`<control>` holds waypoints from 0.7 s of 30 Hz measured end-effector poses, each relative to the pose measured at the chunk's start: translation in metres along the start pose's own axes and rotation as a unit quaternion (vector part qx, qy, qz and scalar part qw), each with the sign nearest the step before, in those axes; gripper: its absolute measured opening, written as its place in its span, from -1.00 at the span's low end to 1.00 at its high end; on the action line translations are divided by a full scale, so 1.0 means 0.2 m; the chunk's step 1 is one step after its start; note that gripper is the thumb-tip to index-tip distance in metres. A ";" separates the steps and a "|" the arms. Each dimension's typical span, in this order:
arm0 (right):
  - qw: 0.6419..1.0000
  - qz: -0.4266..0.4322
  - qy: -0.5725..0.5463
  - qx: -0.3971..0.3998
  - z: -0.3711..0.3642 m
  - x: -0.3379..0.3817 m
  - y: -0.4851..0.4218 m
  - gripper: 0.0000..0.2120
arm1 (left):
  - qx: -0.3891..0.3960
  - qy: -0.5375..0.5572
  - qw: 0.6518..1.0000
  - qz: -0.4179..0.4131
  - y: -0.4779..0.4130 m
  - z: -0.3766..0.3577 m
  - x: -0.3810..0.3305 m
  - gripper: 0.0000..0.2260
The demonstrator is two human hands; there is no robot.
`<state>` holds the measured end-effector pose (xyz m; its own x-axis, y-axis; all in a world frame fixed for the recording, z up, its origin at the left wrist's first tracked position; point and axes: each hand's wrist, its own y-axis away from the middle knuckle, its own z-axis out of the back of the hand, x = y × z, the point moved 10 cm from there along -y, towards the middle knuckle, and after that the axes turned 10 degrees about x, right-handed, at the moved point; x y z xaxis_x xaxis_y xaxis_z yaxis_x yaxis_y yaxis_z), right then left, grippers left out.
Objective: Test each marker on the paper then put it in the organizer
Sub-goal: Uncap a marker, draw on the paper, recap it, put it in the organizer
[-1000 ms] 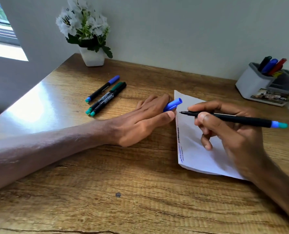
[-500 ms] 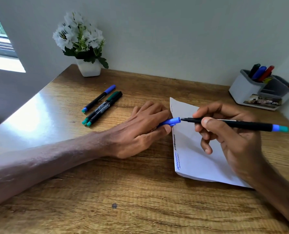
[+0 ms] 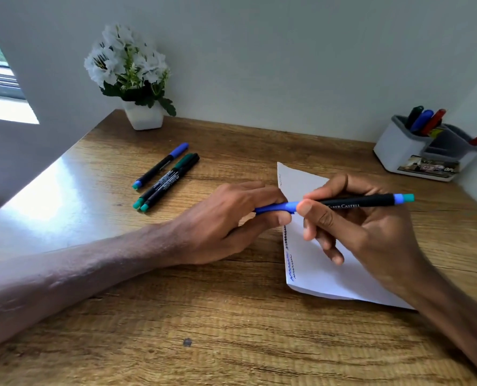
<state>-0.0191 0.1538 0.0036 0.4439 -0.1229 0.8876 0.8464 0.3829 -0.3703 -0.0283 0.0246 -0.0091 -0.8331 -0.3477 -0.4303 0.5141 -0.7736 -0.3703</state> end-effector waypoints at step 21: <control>0.996 -0.003 0.062 -0.060 0.25 -0.02 -0.05 -0.86 | -0.137 0.126 0.979 0.087 0.02 0.12 0.15 -0.89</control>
<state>-0.0428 0.1960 0.0173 0.4653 -0.2397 0.8521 0.8750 0.2703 -0.4017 -0.0561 -0.0013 -0.0042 -0.6696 -0.2924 -0.6828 0.7073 -0.5315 -0.4661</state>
